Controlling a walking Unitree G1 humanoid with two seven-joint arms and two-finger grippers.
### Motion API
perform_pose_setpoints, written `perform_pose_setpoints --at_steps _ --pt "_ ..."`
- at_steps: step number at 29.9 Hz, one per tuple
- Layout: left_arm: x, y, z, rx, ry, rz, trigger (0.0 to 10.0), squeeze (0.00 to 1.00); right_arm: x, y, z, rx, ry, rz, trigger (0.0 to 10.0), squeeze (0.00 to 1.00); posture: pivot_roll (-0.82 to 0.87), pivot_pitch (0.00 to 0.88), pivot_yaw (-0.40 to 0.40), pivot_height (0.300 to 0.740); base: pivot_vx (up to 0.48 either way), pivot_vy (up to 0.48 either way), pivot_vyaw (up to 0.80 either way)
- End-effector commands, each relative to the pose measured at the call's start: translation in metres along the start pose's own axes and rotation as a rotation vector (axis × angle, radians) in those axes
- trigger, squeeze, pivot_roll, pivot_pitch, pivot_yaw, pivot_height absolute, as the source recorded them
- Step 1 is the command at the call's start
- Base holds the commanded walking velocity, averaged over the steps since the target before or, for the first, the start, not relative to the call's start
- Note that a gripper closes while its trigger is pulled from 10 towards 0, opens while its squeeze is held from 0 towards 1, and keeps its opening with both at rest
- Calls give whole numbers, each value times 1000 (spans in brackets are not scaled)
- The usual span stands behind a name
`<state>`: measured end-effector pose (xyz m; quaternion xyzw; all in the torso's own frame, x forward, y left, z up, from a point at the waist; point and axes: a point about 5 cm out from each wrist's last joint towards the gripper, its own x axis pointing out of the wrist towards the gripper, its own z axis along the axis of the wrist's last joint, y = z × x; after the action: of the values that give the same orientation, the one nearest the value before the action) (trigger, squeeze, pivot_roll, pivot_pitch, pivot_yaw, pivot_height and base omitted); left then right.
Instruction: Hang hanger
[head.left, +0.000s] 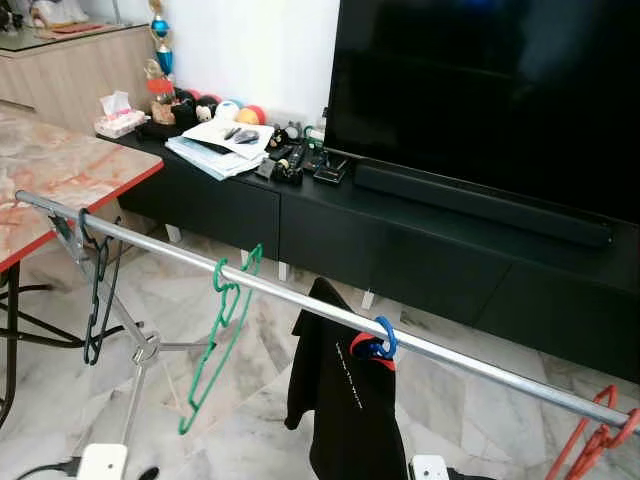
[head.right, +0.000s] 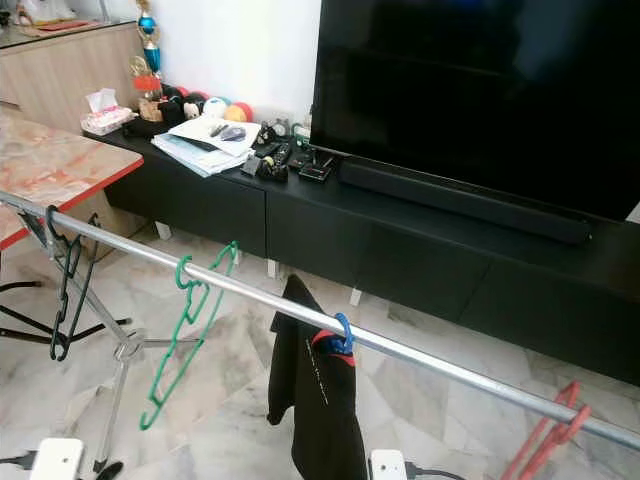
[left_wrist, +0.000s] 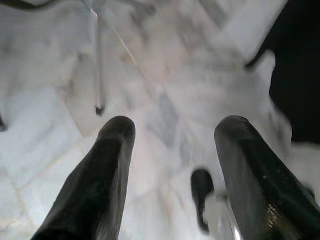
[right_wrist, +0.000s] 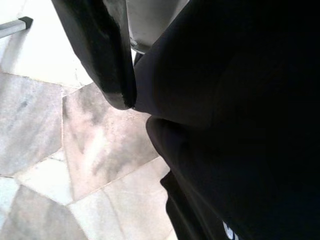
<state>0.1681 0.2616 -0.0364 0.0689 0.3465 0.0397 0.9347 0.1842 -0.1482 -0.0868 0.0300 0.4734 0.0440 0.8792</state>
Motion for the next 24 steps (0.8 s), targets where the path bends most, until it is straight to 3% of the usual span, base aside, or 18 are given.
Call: perform_pose_setpoints --at_steps 1,6,14,17,24 --pt "3 -9 -14 55 62 -38 10000 0 0 -2 2 23 -15 -22 10000 0 134 0 -50 740 0 0 0" --pt "14 -31 -33 103 192 -115 10000 0 0 -2 0 108 -25 -80 10000 0 127 0 -43 740 0 0 0" --pt "14 -32 -34 110 207 -113 10000 0 0 -2 -1 120 -24 -86 10000 0 127 0 -43 740 0 0 0" --pt "19 -39 -34 36 226 -89 10000 0 0 3 -5 138 -3 -51 10000 0 112 4 -34 740 0 0 0" --pt "20 -40 -36 23 236 -88 10000 0 -1 2 -6 135 -7 -56 10000 0 108 18 -35 740 0 0 0"
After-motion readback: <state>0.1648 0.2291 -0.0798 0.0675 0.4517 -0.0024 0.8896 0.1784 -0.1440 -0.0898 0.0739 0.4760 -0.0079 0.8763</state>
